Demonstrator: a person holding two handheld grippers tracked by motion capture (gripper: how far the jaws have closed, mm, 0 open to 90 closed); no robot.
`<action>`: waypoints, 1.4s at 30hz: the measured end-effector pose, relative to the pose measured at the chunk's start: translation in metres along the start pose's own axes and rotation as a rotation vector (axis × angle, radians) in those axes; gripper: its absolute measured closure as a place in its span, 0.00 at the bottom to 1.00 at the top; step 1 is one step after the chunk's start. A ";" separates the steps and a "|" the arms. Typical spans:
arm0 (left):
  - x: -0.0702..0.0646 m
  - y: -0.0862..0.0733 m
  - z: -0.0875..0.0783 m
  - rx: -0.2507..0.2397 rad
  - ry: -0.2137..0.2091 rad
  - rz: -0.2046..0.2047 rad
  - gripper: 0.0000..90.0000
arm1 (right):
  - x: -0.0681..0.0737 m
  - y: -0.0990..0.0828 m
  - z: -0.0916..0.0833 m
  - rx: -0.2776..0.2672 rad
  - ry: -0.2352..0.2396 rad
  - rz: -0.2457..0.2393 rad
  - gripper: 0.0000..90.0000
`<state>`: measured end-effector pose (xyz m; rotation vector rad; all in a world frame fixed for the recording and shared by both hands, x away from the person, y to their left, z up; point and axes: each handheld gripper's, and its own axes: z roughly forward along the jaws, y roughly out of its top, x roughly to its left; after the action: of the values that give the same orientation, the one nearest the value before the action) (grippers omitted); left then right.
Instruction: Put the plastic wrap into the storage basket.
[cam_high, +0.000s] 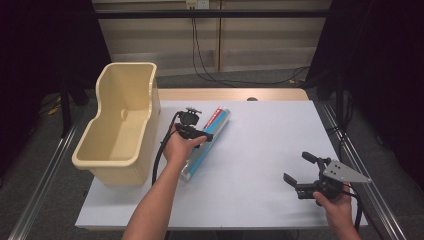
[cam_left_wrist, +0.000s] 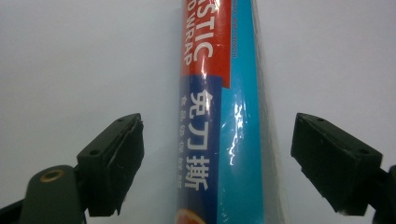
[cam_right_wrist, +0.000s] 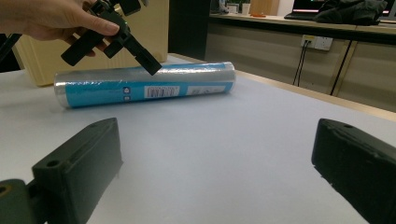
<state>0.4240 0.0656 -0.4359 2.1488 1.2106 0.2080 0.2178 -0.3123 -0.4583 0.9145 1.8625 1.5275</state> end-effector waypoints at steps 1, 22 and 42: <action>0.000 0.001 0.001 0.007 0.002 0.003 0.20 | 0.000 0.000 0.000 -0.001 0.000 0.000 0.01; -0.008 0.011 0.023 0.139 0.017 0.080 0.23 | -0.002 0.001 -0.001 -0.008 -0.002 -0.002 0.01; -0.013 0.017 0.023 0.267 0.040 0.011 0.36 | -0.003 0.000 -0.001 -0.006 -0.003 -0.002 0.01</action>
<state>0.4386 0.0388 -0.4410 2.3905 1.3117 0.0986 0.2185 -0.3152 -0.4584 0.9116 1.8553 1.5294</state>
